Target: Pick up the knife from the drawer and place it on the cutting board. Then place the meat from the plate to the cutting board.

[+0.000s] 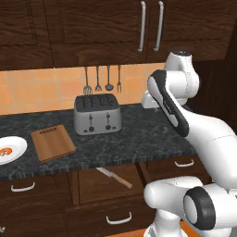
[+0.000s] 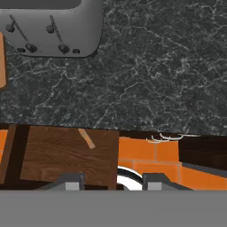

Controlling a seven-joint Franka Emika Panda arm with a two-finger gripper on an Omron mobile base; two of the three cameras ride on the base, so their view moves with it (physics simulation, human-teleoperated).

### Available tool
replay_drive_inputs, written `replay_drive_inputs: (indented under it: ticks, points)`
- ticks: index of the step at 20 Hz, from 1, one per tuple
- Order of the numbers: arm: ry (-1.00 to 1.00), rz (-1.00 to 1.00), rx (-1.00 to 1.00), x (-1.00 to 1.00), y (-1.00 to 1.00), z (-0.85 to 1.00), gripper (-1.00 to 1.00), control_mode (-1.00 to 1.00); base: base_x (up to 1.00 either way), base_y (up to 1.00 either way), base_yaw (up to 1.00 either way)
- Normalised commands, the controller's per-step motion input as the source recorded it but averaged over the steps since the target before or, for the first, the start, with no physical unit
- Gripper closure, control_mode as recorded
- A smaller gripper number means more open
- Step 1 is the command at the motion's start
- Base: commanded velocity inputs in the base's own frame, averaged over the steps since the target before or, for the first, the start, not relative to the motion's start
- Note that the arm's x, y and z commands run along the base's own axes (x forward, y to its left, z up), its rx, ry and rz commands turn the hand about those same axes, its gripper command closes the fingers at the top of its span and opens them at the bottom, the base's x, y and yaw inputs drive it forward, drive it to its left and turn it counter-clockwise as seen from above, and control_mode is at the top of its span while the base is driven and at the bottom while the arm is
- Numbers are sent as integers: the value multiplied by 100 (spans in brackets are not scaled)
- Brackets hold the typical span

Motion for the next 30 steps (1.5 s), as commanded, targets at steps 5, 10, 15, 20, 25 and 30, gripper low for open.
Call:
replay_drive_inputs:
  ticks: [5, 10, 15, 20, 25, 30]
  points:
    - [-1, 0, 0, -47, 0, -3, -100, -100, 0, 0, 0]
    - [0, 0, 1, -76, 0, -23, -100, -100, 0, 0, 0]
    - [-1, 0, 0, -51, 7, -14, -100, -100, 0, 0, 0]
    - [-5, 0, 0, -38, 13, 0, -100, 100, -12, 6, 0]
    - [0, 0, 0, 0, 0, 0, -100, 100, -46, 58, -2]
    - [0, 0, 0, 0, 0, 0, -100, 100, -23, 82, -21]
